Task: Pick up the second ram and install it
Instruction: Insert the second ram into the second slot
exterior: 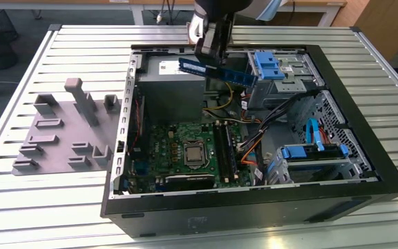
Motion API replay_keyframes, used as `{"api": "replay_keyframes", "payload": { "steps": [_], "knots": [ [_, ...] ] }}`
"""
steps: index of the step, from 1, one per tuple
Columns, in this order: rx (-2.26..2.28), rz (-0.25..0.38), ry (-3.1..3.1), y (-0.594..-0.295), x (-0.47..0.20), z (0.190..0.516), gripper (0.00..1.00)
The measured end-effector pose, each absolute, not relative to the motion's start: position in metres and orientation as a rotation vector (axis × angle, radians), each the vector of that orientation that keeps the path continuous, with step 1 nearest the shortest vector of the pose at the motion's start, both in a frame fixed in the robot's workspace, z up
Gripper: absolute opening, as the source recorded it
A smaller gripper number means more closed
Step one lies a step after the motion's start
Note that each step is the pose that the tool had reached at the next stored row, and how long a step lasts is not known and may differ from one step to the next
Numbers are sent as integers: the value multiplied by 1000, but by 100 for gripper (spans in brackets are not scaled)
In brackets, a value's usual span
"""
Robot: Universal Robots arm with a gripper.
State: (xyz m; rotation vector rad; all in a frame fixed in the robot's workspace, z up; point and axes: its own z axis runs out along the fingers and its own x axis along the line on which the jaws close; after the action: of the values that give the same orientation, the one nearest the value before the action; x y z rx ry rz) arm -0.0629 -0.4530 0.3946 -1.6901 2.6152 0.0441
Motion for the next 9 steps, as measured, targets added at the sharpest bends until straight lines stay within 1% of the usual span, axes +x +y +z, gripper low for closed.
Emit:
{"api": "replay_keyframes", "payload": {
  "steps": [9],
  "knots": [
    [-1471,40,2742,-453,-63,392,14]
  ]
}}
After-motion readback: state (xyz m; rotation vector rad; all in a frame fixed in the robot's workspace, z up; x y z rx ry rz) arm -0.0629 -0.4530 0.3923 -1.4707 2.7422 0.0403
